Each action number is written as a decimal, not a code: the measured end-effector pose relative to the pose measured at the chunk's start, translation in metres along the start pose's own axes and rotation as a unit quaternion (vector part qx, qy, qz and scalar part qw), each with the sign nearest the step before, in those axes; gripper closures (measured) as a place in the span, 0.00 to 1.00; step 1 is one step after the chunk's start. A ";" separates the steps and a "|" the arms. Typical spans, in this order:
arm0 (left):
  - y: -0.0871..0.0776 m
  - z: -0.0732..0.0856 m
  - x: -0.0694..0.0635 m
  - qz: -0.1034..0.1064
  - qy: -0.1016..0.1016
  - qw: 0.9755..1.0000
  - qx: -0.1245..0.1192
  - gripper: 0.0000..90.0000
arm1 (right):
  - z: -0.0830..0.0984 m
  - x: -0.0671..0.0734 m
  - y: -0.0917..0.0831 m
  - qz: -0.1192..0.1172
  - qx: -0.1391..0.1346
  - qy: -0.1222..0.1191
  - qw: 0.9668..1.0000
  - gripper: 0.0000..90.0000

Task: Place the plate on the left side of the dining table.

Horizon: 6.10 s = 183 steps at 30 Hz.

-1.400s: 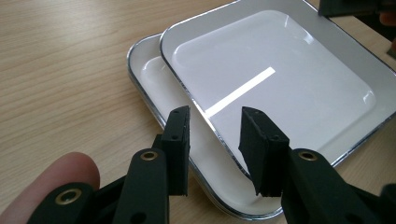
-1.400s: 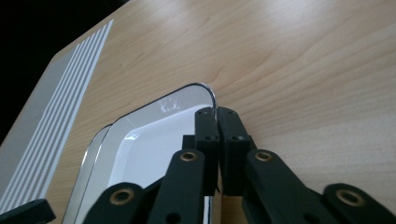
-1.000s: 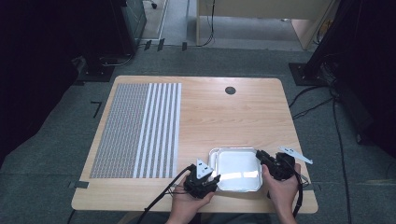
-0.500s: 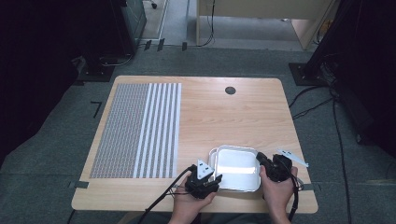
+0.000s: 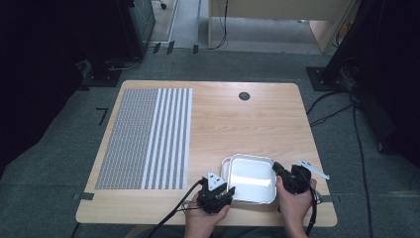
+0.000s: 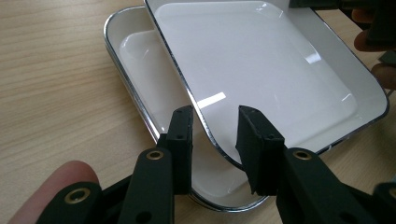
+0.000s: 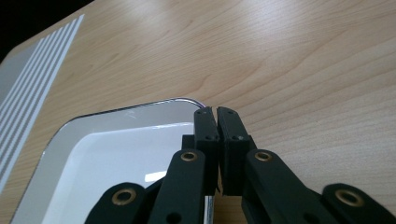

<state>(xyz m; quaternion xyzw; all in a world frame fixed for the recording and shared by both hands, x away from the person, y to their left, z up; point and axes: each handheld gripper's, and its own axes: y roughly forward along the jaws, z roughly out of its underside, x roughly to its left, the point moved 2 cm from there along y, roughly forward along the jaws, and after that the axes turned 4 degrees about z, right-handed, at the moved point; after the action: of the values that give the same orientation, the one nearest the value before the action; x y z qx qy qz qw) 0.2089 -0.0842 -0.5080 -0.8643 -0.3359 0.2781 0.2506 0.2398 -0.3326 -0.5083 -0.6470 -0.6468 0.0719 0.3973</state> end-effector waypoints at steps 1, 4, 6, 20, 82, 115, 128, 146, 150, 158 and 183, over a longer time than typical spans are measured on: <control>0.000 0.000 0.000 -0.001 0.000 1.000 0.000 0.76 | 0.000 0.000 0.000 -0.001 0.001 0.003 1.000 0.99; -0.001 -0.001 0.001 -0.003 -0.003 1.000 -0.004 0.79 | 0.000 -0.001 0.000 -0.001 0.001 0.004 1.000 0.99; -0.001 -0.002 0.001 -0.004 -0.007 1.000 -0.005 0.81 | 0.000 -0.001 0.000 -0.002 0.001 0.006 1.000 0.99; 0.000 -0.003 0.008 0.008 -0.048 0.999 -0.006 0.86 | 0.000 0.001 0.000 0.004 0.003 -0.013 1.000 0.98; -0.078 -0.013 0.094 -0.008 -0.137 0.990 -0.042 0.95 | -0.012 0.114 0.033 -0.037 0.072 -0.073 0.994 0.97; -0.146 -0.015 0.191 -0.071 -0.169 0.980 -0.072 0.96 | -0.004 0.237 0.095 -0.079 0.102 -0.094 0.987 0.97; -0.162 -0.014 0.238 -0.088 -0.184 0.976 -0.074 0.96 | 0.002 0.282 0.131 -0.092 0.116 -0.097 0.984 0.97; -0.156 -0.031 0.285 -0.097 -0.201 0.972 -0.072 0.96 | -0.006 0.315 0.178 -0.088 0.133 -0.080 0.984 0.98; -0.151 -0.034 0.300 -0.087 -0.216 0.970 -0.071 0.96 | -0.008 0.320 0.189 -0.082 0.134 -0.080 0.984 0.98; -0.140 -0.037 0.332 -0.088 -0.243 0.964 -0.062 0.97 | -0.006 0.334 0.216 -0.062 0.137 -0.086 0.985 0.99; -0.116 -0.054 0.377 -0.103 -0.284 0.951 -0.060 0.99 | -0.001 0.348 0.256 -0.022 0.134 -0.087 0.987 0.98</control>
<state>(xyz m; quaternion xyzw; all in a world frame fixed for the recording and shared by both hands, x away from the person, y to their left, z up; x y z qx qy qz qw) 0.4267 0.2493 -0.5148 -0.7239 -0.4966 0.4638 0.1199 0.4929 0.0170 -0.5169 -0.5648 -0.6773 0.2051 0.4245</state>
